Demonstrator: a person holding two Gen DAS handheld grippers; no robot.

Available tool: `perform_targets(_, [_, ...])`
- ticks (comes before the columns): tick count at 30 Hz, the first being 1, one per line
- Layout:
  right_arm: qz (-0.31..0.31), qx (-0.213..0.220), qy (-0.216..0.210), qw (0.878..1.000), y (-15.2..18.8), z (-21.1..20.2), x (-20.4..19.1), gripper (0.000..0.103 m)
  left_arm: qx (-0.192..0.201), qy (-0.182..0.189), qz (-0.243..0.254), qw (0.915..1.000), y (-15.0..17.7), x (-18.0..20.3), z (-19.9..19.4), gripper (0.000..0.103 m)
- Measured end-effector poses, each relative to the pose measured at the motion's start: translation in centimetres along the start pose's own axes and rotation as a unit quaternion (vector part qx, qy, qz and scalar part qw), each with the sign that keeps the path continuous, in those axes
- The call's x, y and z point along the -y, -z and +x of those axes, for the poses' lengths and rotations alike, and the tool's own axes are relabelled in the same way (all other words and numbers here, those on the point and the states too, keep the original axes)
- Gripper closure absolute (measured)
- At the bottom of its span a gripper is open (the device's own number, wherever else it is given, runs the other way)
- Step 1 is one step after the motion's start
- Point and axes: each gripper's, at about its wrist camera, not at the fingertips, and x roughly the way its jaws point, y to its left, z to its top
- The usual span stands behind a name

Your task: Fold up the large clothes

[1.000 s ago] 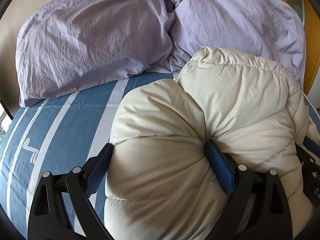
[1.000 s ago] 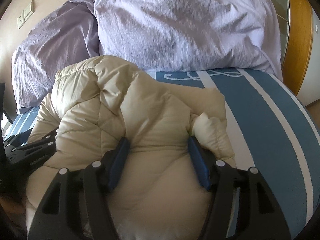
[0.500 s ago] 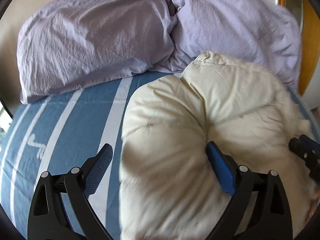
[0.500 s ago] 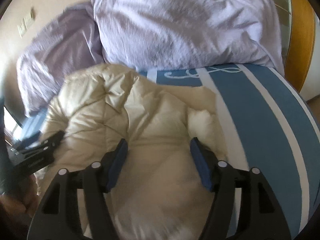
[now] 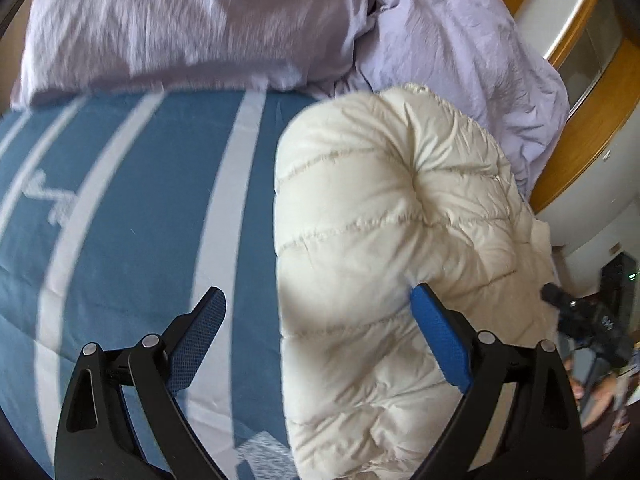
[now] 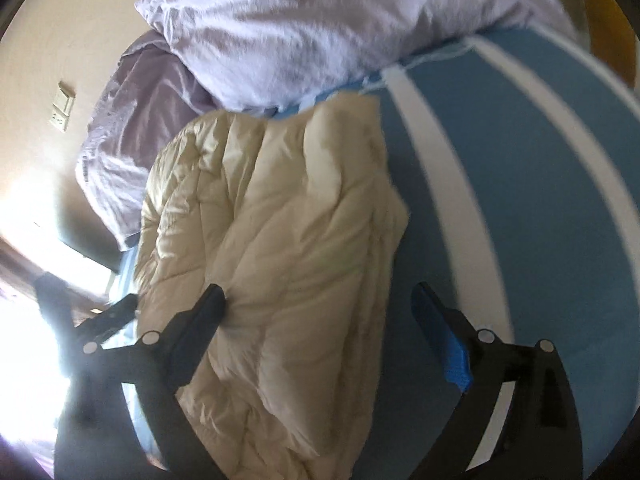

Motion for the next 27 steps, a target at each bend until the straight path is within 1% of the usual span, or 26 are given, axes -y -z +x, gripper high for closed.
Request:
perform_targets(5, [0.006, -0.019, -0.027, 0.999, 0.1, 1.4, -0.1, 0.008, -0.025, 0.040, -0.024, 0.9986, 0.2, -0.1, 1.5, 0.008])
perform_targets(8, [0.009, -0.028, -0.040, 0.999, -0.2, 2.1, -0.1, 0.007, -0.037, 0.067, -0.043, 0.9961, 0.2, -0.2, 2.3, 0.008])
perform_targets(13, [0.021, -0.033, -0.064, 0.997, -0.5, 3.2, 0.3, 0.007, -0.053, 0.124, -0.078, 0.9878, 0.1, -0.6, 3.7, 0.010])
perform_targets(16, [0.023, -0.028, -0.082, 0.996, -0.8, 3.5, 0.5, 0.009, -0.053, 0.146, -0.088, 0.9840, 0.0, -0.8, 4.2, 0.014])
perform_targets(17, [0.023, -0.029, -0.090, 0.995, -0.9, 3.7, 0.5, 0.011, -0.053, 0.151, -0.091, 0.9829, 0.0, -0.9, 4.3, 0.017])
perform_targets(18, [0.026, -0.030, -0.098, 0.994, -1.0, 3.9, 0.6, 0.017, -0.052, 0.161, -0.098, 0.9807, -0.1, -1.1, 4.3, 0.020])
perform_targets(19, [0.032, -0.030, -0.113, 0.993, -1.1, 4.1, 0.8, 0.027, -0.050, 0.167, -0.101, 0.9794, -0.1, -1.2, 4.3, 0.022])
perform_targets(20, [0.036, -0.030, -0.127, 0.991, -1.2, 4.1, 1.0, 0.033, -0.047, 0.172, -0.104, 0.9784, -0.2, -1.3, 4.2, 0.026])
perform_targets(21, [0.041, -0.028, -0.145, 0.988, -1.3, 4.2, 1.1, 0.043, -0.045, 0.176, -0.106, 0.9777, -0.2, -1.4, 4.2, 0.030])
perform_targets(22, [0.045, -0.026, -0.158, 0.986, -1.4, 4.3, 1.1, 0.050, -0.042, 0.180, -0.105, 0.9771, -0.3, -1.5, 4.0, 0.033])
perform_targets(24, [0.040, -0.021, -0.174, 0.984, -1.6, 4.5, 0.8, 0.058, -0.036, 0.186, -0.104, 0.9764, -0.4, -1.6, 3.6, 0.040])
perform_targets(27, [0.027, -0.020, -0.177, 0.984, -2.0, 4.7, -0.2, 0.065, -0.023, 0.197, -0.103, 0.9748, -0.8, -2.1, 2.7, 0.045])
